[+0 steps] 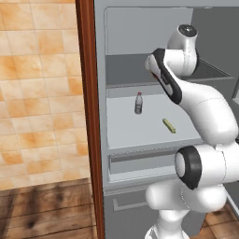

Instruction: Pick the egg and butter from the fridge and place them by the bowl for mixing.

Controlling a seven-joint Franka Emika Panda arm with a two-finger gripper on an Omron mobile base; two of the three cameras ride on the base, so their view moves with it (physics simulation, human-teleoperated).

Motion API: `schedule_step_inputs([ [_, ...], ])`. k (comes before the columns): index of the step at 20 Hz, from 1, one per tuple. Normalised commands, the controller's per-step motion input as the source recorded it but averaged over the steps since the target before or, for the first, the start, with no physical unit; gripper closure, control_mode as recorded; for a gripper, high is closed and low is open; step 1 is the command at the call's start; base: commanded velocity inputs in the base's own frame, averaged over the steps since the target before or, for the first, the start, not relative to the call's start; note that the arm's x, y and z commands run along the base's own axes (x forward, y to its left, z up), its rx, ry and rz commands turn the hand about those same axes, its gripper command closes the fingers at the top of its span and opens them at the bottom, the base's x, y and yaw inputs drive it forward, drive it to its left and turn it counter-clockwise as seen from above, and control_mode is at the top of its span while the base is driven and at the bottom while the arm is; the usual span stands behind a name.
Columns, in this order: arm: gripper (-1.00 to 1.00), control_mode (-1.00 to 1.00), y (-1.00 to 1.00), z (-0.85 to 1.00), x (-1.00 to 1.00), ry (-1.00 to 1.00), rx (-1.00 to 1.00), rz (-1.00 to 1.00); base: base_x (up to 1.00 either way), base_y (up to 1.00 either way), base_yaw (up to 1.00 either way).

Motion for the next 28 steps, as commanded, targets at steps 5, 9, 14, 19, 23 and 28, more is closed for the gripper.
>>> schedule_step_inputs([
  [5, -1.0, -1.0, 0.06, -0.03, 0.59, 0.08, 0.0, 0.0, 0.0, 0.0, 0.0],
  [9, -1.0, -1.0, 0.18, -0.07, 0.11, 0.1, 0.0, 0.0, 0.0, 0.0, 0.0],
  [14, -1.0, -1.0, 0.04, -0.02, -0.01, 0.01, 0.0, 0.0, 0.0, 0.0, 0.0],
  [19, -1.0, -1.0, 0.0, -0.14, -0.08, 0.0, -0.02, 0.0, 0.0, 0.0, 0.0],
  [23, -1.0, -1.0, 0.0, -0.16, -0.02, 0.01, -0.02, 0.0, 0.0, 0.0, 0.0],
  [28, -1.0, -1.0, 0.0, -0.23, -0.05, 0.0, -0.04, 0.0, 0.0, 0.0, 0.0],
])
